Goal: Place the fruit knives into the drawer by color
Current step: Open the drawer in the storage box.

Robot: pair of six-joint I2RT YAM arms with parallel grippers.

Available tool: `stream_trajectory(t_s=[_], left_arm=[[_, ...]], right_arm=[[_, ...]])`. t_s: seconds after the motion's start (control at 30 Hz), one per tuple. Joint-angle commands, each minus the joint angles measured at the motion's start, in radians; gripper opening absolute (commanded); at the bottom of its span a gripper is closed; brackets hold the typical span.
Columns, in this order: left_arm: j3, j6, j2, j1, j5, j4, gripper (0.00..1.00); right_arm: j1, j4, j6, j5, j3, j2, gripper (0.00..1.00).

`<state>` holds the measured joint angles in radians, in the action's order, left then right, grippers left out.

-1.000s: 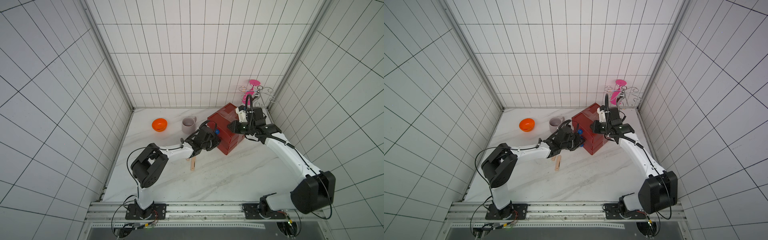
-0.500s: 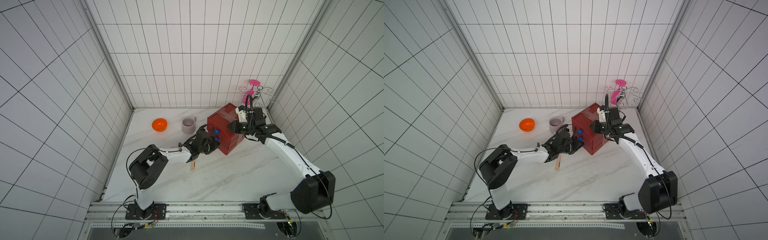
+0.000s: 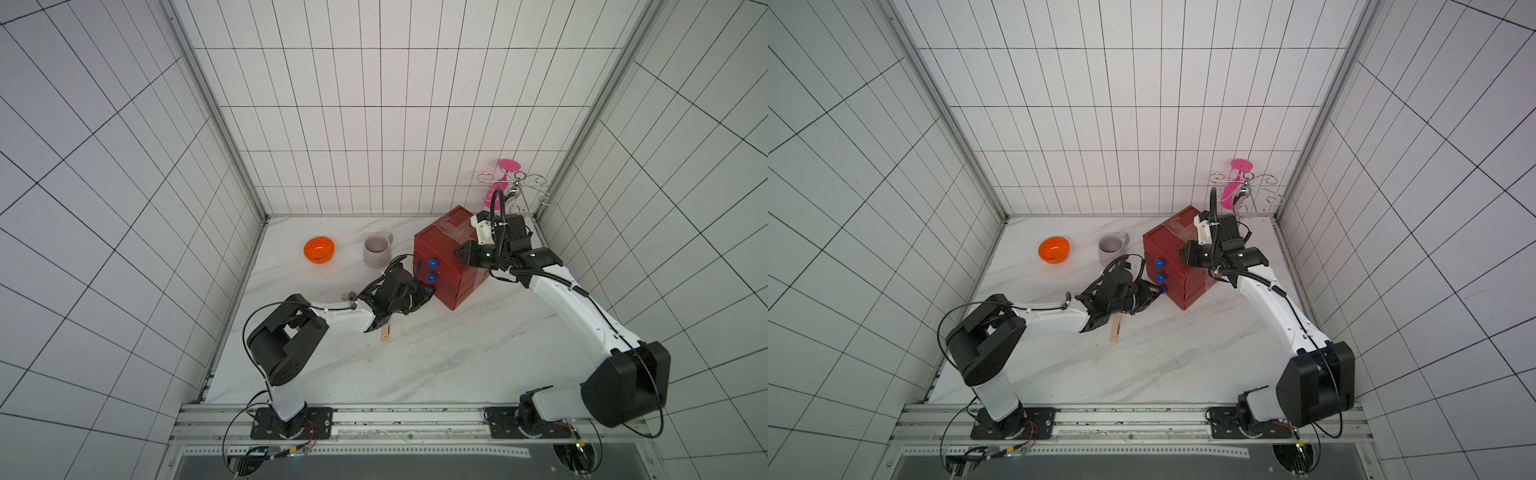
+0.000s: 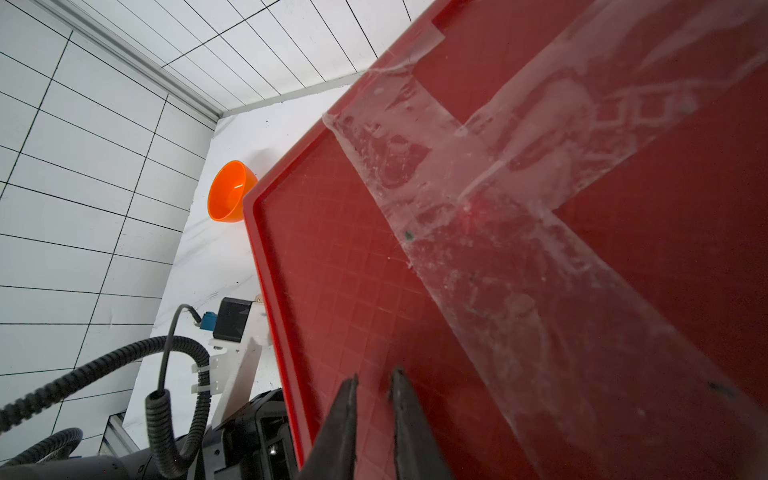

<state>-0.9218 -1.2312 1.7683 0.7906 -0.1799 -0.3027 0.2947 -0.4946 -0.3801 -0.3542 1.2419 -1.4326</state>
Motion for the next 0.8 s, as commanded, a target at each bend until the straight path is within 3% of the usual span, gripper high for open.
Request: stream_trajectory(t_s=[0.0, 0.77], left_arm=[[0.03, -0.011, 0.018, -0.015, 0.014, -0.058, 0.36], [-0.045, -0.005, 0.216, -0.062, -0.061, -0.193, 0.46]], right_arm=[[0.019, -0.408, -0.002, 0.003, -0.111, -0.141, 0.19], [0.014, -0.435, 0.013, 0.013, -0.102, -0.162, 0.19]])
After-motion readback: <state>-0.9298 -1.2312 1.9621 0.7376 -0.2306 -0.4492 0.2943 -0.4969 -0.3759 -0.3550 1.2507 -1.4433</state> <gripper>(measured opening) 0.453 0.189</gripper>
